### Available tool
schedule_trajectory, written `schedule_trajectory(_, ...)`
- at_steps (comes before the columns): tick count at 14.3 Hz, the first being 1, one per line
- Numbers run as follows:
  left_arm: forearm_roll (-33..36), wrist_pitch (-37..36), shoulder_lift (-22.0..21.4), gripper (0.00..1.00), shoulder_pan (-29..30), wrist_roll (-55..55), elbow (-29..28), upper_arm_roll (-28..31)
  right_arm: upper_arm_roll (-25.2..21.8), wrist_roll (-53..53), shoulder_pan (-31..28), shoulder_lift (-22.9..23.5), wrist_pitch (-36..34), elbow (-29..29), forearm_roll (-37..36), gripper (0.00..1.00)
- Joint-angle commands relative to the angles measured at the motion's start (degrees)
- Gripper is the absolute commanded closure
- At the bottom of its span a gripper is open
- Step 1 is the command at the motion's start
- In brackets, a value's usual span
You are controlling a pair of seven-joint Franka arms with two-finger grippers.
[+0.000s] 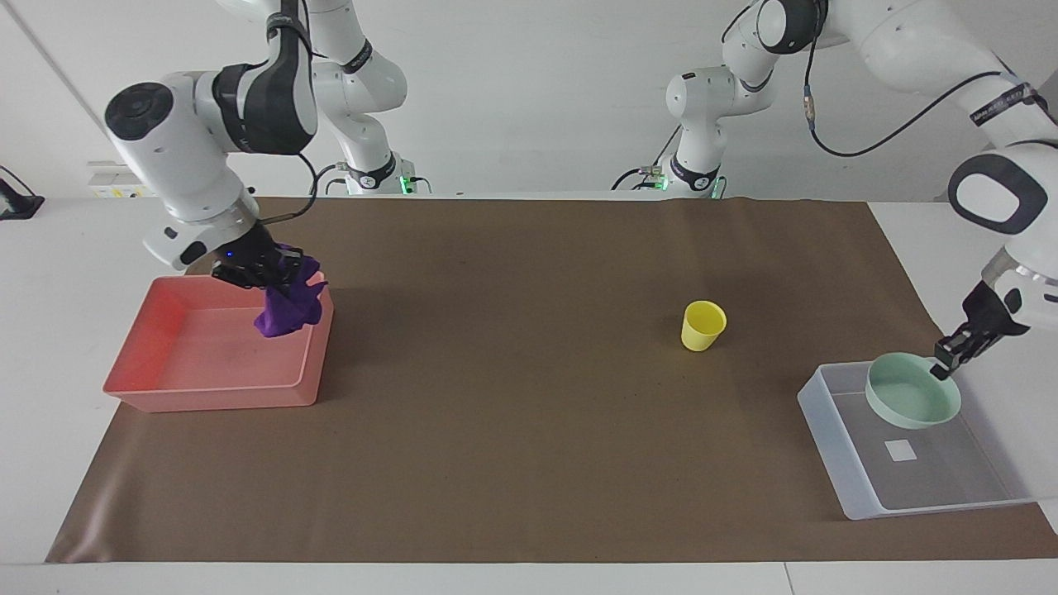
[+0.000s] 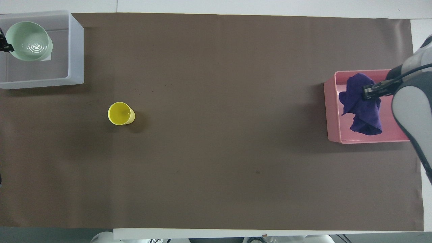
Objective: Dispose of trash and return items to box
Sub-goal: 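Carry the bowl into the white bin while the right gripper carries the cloth, then release the bowl in the white bin and the cloth in the pink tray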
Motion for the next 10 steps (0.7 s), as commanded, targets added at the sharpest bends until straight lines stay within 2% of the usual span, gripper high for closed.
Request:
schedule_trajectory(1, 0.13, 5.12, 4.64, 1.00, -0.18, -2.49, -0.21, 0.36, 0.71, -3.60, -4.19, 0.26, 4.87, -4.55, -0.31, 1.00)
schedule_trajectory(3, 0.31, 7.22, 4.56, 0.99, -0.09, -2.40, -4.43, 0.36, 0.71, -3.77, -5.25, 2.63, 10.32, -7.28, -0.40, 1.00)
schedule_trajectory(4, 0.49, 8.02, 4.39, 0.69, -0.09, -2.23, -5.14, 0.45, 0.71, -3.77, -5.60, 3.51, 12.78, -8.94, -0.40, 1.00)
schedule_trajectory(5, 0.84, 8.20, 4.47, 0.01, -0.17, -2.40, -4.63, 0.54, 0.71, -3.77, -5.52, 3.95, 16.02, -11.13, -0.40, 0.99)
schedule_trajectory(7, 2.85, 7.24, 3.60, 0.00, -0.79, -2.76, -2.52, 1.24, 0.71, -3.86, -5.69, 5.27, 21.48, -14.13, -0.40, 0.98)
schedule_trajectory(9, 3.12, 2.70, -0.86, 0.00, -1.23, -2.76, -2.34, 1.77, 0.71, -3.78, -5.52, 5.54, 22.21, -14.85, -0.40, 0.96)
schedule_trajectory(10, 3.13, -1.86, -3.67, 0.00, -2.10, -2.93, -2.34, 1.51, 0.71, -3.86, -5.52, 5.54, 22.04, -14.85, -0.40, 0.91)
